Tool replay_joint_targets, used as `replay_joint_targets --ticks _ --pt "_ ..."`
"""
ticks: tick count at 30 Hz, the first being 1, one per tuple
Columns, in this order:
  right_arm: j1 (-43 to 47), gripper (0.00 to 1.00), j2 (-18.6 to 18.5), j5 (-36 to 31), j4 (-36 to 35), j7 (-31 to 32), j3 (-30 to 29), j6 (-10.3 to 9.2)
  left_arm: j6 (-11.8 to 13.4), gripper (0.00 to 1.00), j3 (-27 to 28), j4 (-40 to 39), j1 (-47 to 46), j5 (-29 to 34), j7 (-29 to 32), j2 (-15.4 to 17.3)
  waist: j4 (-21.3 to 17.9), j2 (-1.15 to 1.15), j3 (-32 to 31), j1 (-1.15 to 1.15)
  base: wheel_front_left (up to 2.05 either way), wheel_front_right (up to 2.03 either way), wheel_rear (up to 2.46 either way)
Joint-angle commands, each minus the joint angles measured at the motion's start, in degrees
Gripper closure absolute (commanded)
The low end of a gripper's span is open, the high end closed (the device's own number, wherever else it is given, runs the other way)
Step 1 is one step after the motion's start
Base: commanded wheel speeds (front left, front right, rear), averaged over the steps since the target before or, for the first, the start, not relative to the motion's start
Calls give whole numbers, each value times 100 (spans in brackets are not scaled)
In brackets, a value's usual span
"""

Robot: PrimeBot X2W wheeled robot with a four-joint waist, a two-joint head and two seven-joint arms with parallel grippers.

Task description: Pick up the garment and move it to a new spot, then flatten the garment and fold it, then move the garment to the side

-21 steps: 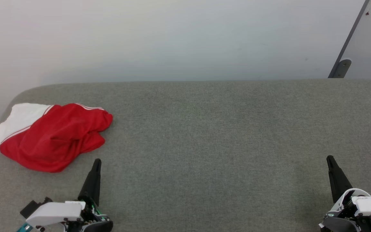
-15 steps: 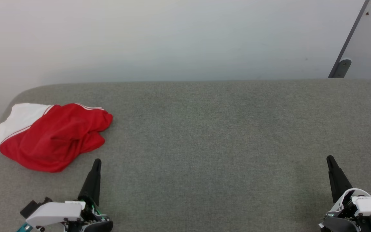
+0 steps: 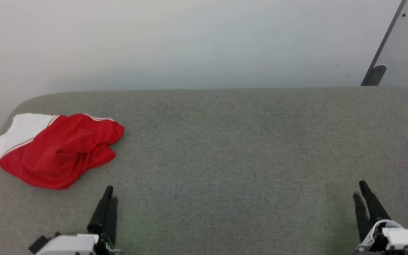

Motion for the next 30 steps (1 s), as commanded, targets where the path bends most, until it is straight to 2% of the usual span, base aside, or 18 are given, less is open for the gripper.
replay_joint_targets --ticks 1,8,14,19,30 --pt "-64 0 -1 10 1 -33 27 0 0 0 15 -14 -53 9 -15 32 1 0 1 0 0 0 0" --pt "-360 0 -19 -32 112 -224 231 0 1 0 26 -41 -225 147 -122 199 5 0 2 0 0 0 0" --pt "-640 0 -102 -359 293 -408 480 -1 1 0 -129 -59 -325 590 -377 470 16 0 7 0 0 0 0" --pt "-863 0 -197 -955 475 -543 632 -1 8 0 -231 10 -423 1208 -541 661 29 0 8 0 0 0 0" --pt "-1079 0 -178 -2662 628 -801 602 -2 19 0 -164 -107 -459 2759 -799 772 46 0 16 0 0 0 0"
